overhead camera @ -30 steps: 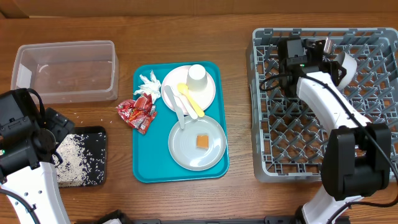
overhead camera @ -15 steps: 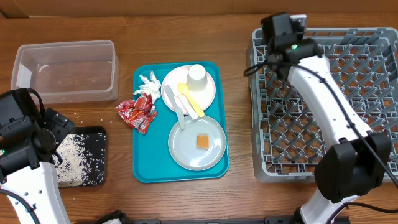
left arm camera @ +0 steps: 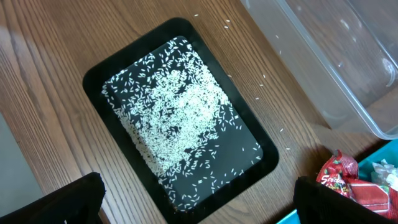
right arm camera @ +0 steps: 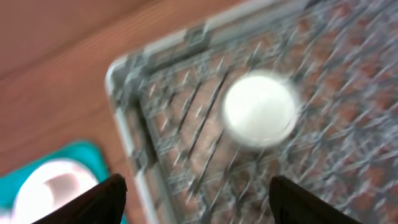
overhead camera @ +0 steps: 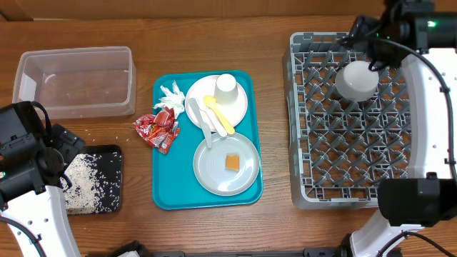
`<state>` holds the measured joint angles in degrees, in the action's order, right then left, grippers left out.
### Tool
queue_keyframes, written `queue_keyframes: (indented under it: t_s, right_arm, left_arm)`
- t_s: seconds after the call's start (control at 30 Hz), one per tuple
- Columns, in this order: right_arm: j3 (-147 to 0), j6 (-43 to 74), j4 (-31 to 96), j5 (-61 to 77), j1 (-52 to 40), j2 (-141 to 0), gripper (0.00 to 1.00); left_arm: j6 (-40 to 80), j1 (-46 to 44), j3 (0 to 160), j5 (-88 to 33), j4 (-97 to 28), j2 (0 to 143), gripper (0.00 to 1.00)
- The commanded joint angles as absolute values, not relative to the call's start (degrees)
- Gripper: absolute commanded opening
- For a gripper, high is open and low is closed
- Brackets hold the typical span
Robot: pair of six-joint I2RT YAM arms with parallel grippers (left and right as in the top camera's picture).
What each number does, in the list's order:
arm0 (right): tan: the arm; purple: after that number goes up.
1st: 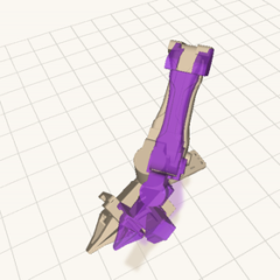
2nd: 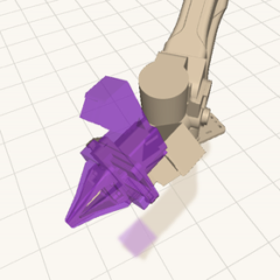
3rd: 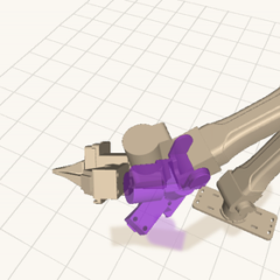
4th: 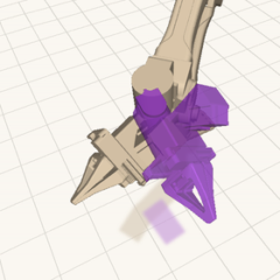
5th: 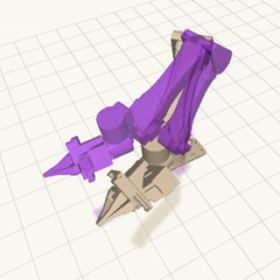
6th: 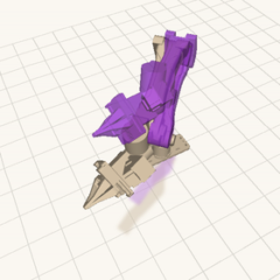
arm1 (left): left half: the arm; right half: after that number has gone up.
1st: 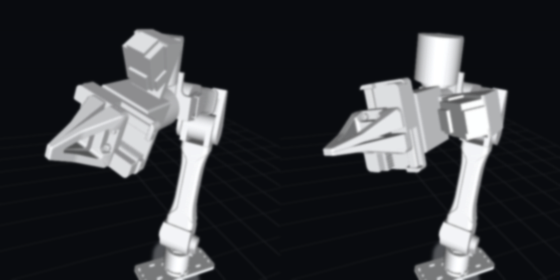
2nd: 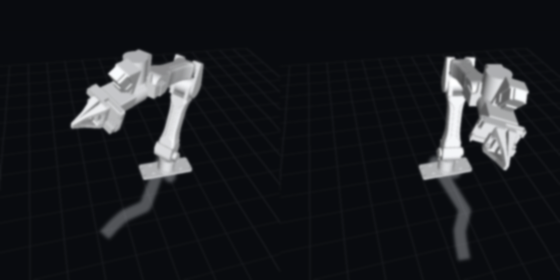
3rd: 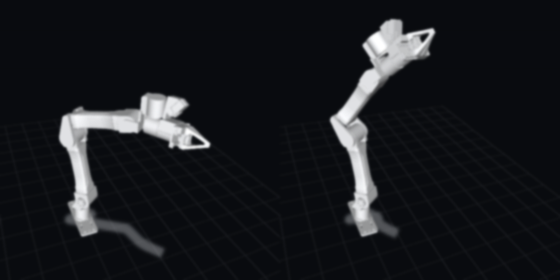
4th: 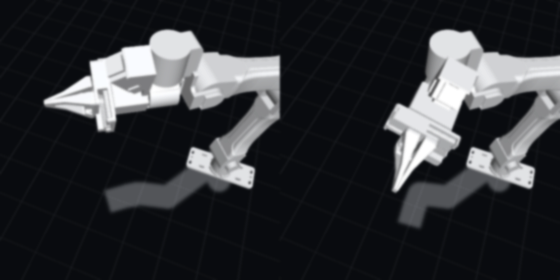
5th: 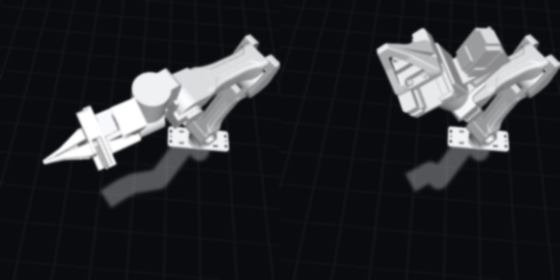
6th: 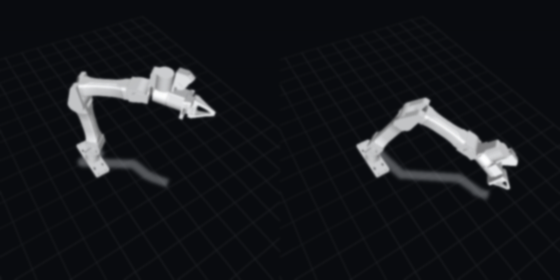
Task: Sort waste into correct bins and load items into the dishwasher rack
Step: 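Release the bowl in the rack and raise the right gripper away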
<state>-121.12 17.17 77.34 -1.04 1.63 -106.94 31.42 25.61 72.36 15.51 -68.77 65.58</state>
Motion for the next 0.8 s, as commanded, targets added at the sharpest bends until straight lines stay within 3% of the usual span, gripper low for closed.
queue_keyframes:
  t_s: [0.0,0.17,0.33,0.47,0.57,0.77]
  right_arm:
    - [-122.06,16.10,78.81,12.84,1.26,-106.41,0.74]
    - [-122.06,13.37,83.77,12.99,-3.31,-105.67,0.73]
    - [-120.88,8.36,91.13,12.93,-9.93,-105.67,0.80]
    - [-118.17,7.05,93.82,12.97,-14.50,-105.67,0.78]
    - [-114.89,6.98,93.08,12.93,-18.17,-105.67,0.70]
    - [-102.50,7.03,82.56,7.31,-25.19,-105.67,0.70]
  left_arm:
    - [32.18,25.85,72.27,16.47,-68.75,65.23,1.00]
    - [32.18,25.85,72.27,16.47,-68.77,65.23,1.00]
    - [32.18,25.85,72.27,16.45,-68.75,65.23,1.00]
    - [32.18,25.85,72.27,16.47,-68.75,65.23,1.00]
    - [32.18,25.85,72.27,16.47,-68.75,65.23,1.00]
    - [32.18,25.85,72.27,16.47,-68.75,65.23,1.00]
